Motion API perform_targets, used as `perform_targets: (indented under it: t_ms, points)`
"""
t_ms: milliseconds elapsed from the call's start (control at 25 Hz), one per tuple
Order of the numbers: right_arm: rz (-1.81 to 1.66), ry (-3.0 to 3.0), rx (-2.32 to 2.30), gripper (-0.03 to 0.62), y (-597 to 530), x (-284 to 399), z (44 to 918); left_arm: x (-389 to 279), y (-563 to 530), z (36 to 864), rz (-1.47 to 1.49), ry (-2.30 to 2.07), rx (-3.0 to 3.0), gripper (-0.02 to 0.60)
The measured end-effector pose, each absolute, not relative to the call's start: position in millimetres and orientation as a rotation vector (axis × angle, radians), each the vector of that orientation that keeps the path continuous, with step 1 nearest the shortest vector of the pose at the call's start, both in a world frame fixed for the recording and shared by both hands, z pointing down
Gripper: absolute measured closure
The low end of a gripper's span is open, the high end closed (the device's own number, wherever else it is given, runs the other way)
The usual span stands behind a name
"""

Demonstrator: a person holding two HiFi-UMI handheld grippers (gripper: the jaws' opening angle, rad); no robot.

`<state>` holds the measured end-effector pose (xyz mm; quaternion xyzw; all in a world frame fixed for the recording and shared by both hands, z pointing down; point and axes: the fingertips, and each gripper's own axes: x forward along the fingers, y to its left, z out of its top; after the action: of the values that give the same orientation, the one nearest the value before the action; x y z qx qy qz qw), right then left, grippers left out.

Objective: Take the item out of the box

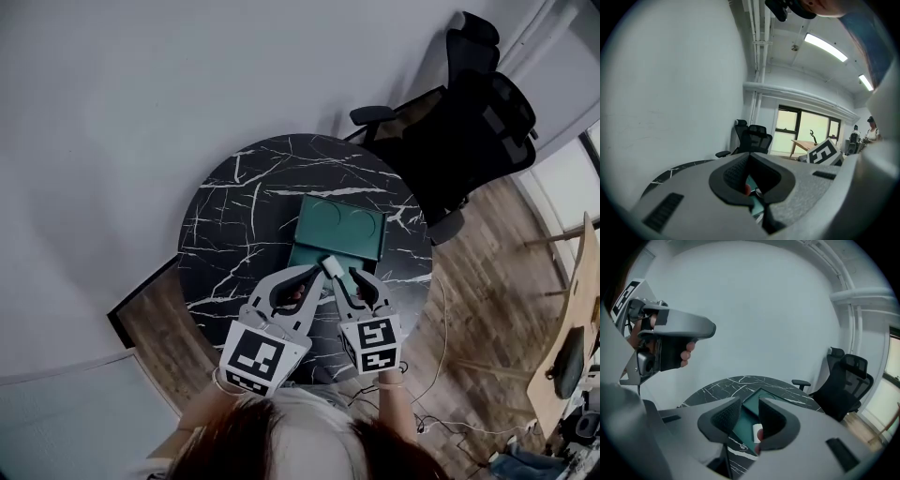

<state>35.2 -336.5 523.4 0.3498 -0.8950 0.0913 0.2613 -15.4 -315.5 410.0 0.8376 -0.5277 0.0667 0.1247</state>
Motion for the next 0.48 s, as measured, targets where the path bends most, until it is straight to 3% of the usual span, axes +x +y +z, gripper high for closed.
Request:
perform_targets:
  t_ms: [480]
  points:
    - [0.302,-2.326,0.841,0.439,-352,36,585,-18,-333,419,0.201,-1.570,2.395,0.574]
